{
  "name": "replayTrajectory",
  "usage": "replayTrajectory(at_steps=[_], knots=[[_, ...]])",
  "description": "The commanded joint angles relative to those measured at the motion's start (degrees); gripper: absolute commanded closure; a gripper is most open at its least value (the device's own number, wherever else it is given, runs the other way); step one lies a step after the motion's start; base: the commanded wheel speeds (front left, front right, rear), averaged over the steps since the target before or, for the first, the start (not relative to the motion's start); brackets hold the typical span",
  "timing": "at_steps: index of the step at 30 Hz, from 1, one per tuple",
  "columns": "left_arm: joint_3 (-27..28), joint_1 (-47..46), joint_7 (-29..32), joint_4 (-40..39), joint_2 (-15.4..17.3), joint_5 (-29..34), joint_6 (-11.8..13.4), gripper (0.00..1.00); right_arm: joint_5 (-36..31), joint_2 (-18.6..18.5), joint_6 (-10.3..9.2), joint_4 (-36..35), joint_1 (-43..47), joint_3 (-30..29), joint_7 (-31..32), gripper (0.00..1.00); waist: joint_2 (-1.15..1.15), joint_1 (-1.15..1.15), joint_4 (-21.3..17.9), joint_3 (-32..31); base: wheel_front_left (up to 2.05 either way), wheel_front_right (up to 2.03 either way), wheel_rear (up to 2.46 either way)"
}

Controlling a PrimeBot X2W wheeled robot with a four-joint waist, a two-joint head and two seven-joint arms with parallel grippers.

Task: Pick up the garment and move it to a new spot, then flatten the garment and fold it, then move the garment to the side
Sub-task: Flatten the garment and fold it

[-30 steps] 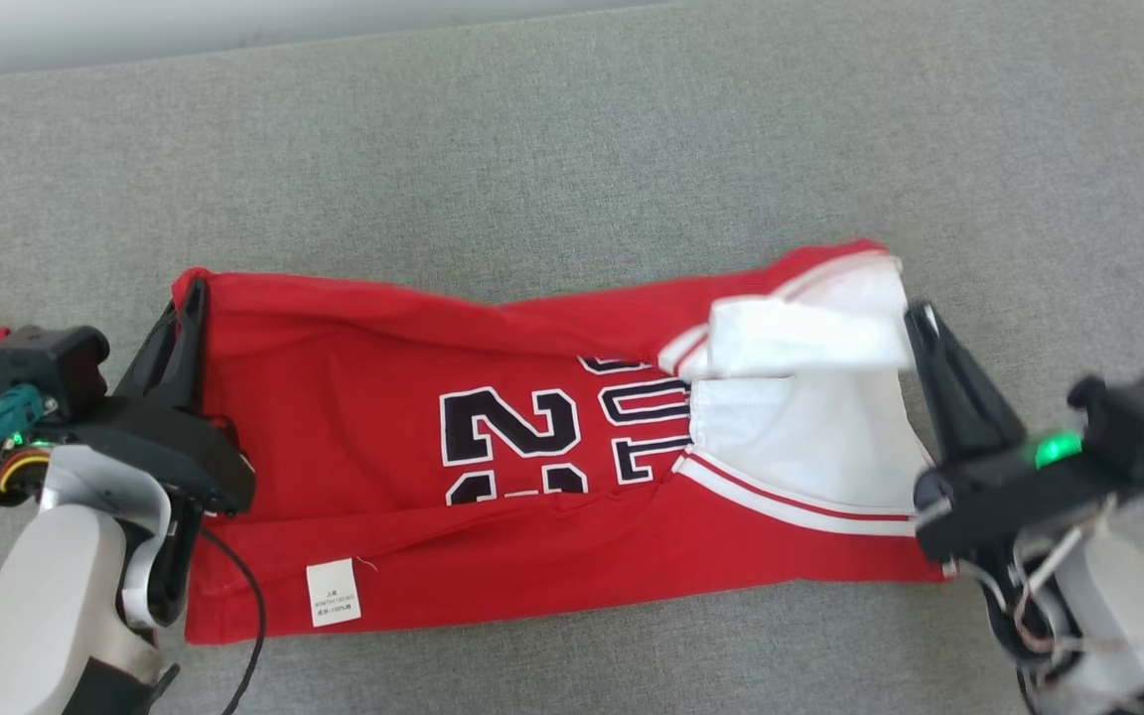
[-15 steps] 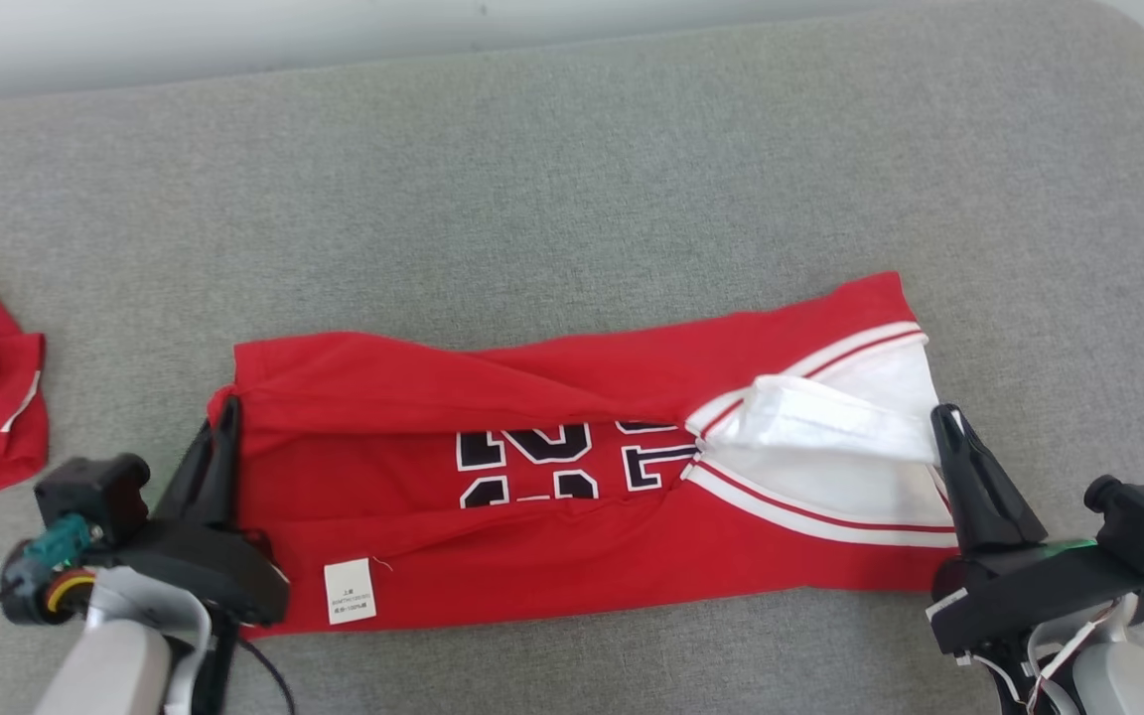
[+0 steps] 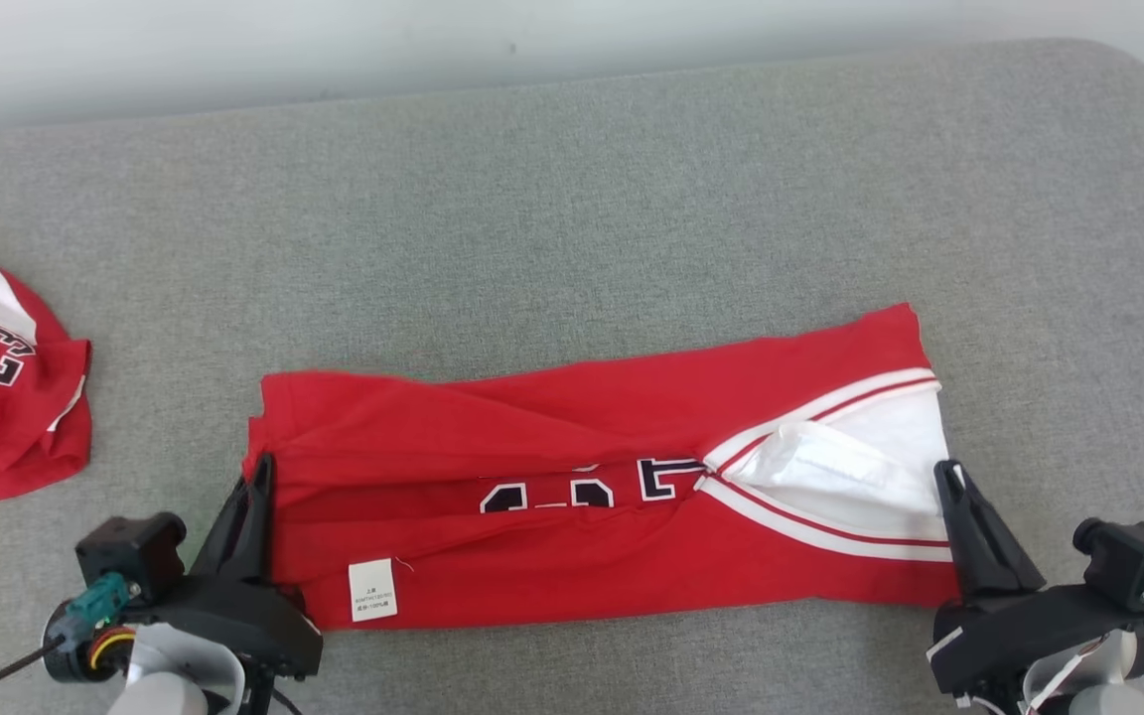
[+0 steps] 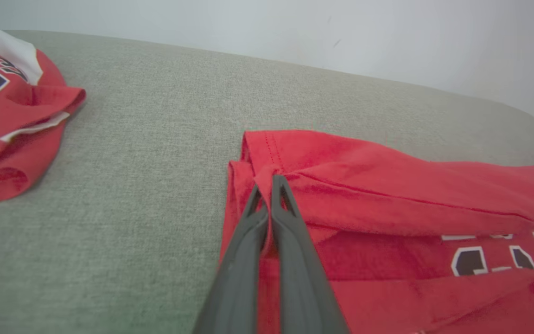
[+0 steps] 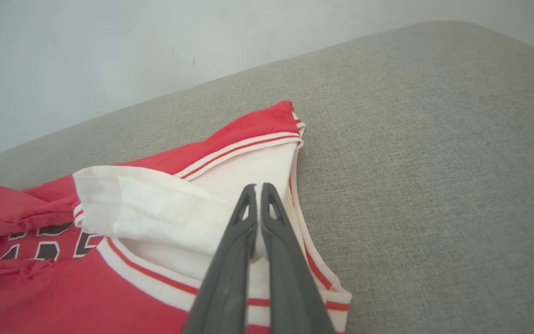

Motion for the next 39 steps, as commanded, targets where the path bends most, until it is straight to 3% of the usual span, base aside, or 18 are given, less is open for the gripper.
replayTrajectory(at_steps=[1, 2, 3, 4, 11, 20, 39], knots=[[-0.02, 1.00, -0.40, 0.19, -0.20, -0.39, 0.52, 1.00, -0.23, 0.60, 0.07, 0.18, 0.77, -0.02, 0.39, 1.00, 0.00, 0.00, 0.25, -0.49, 0.00, 0.00, 0.00], [-0.19, 1.24, -0.67, 0.26, -0.11, 0.21, 0.87, 0.54, -0.23, 0.70, 0.07, 0.21, 0.98, -0.17, 0.19, 0.91, 0.00, 0.00, 0.34, -0.68, 0.00, 0.00, 0.00], [-0.32, 1.42, -0.92, 0.11, -0.12, 0.43, 1.14, 0.00, -0.42, 0.80, 0.07, 0.11, 1.15, -0.40, -0.19, 0.04, 0.00, 0.00, 0.40, -0.84, 0.00, 0.00, 0.00], [-0.22, 1.65, -1.45, -0.15, -0.30, 0.59, 1.31, 0.00, -0.24, 1.04, 0.07, 0.04, 1.29, -0.50, -0.19, 0.00, 0.00, 0.00, 0.47, -1.08, 0.00, 0.00, 0.00], [0.96, 4.19, -4.89, -5.17, 0.16, 4.08, 4.19, 0.00, -0.87, -0.03, 0.07, -2.35, 0.88, -2.13, -0.93, 0.00, 0.00, 0.00, 1.03, -2.76, 0.00, 0.00, 0.00], [5.86, 8.71, -5.74, -14.33, -1.52, 11.45, 8.15, 0.00, -3.89, -2.06, 0.07, 1.66, -3.67, -3.26, 5.65, 0.00, 0.00, 0.00, 2.89, -3.93, 0.00, 0.00, 0.00], [9.28, 12.87, -5.78, -15.25, -5.84, 19.60, 5.32, 0.00, -4.12, -2.07, 0.07, 25.48, -11.32, 0.83, 11.03, 0.00, 0.00, 0.00, 6.78, -5.15, 0.00, 0.00, 0.00]])
